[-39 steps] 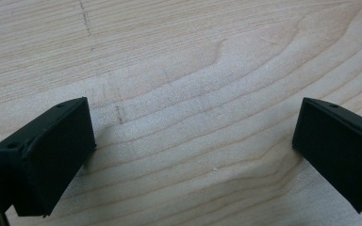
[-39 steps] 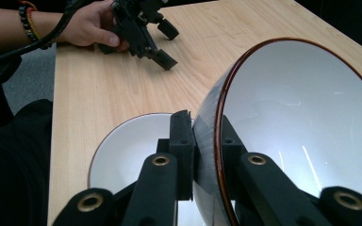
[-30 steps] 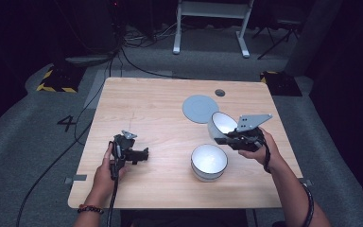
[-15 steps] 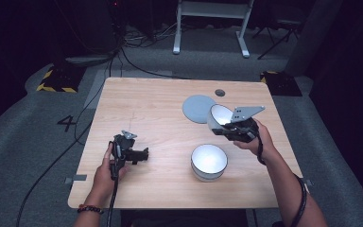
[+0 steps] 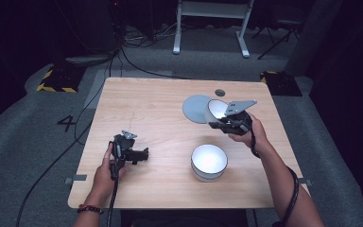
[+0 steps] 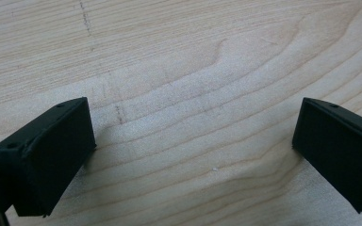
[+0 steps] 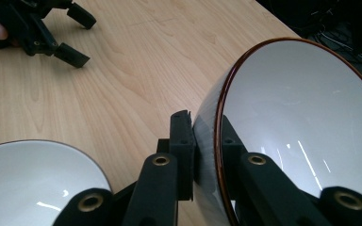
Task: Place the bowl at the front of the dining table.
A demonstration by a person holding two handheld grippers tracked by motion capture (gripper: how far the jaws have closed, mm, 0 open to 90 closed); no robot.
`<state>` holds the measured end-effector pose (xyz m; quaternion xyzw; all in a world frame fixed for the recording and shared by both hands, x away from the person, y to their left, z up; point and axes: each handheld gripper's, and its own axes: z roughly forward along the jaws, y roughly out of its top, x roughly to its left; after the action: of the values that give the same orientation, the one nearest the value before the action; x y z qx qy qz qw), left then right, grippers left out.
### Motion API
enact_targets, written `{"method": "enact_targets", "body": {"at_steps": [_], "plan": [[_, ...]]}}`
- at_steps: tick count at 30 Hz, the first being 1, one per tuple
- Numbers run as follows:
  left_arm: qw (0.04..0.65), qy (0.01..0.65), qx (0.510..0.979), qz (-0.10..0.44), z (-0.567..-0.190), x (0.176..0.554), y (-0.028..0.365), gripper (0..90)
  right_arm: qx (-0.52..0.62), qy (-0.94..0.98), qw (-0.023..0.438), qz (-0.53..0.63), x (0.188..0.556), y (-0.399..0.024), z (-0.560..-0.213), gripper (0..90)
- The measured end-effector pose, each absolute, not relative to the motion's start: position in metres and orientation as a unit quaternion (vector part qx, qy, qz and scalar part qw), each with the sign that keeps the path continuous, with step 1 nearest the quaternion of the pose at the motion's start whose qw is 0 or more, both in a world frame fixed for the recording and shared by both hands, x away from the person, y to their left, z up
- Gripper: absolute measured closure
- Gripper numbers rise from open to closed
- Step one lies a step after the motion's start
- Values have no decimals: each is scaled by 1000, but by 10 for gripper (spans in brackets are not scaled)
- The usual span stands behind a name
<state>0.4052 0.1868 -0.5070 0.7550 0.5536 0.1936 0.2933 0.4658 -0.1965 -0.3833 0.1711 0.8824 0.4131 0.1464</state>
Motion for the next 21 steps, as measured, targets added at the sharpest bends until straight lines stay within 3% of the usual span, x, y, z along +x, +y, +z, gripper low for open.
{"method": "enact_targets", "body": {"at_steps": [21], "plan": [[293,553,756,192,-507,405,187,0,204,883,148,396,514,-178,-400,823]]}}
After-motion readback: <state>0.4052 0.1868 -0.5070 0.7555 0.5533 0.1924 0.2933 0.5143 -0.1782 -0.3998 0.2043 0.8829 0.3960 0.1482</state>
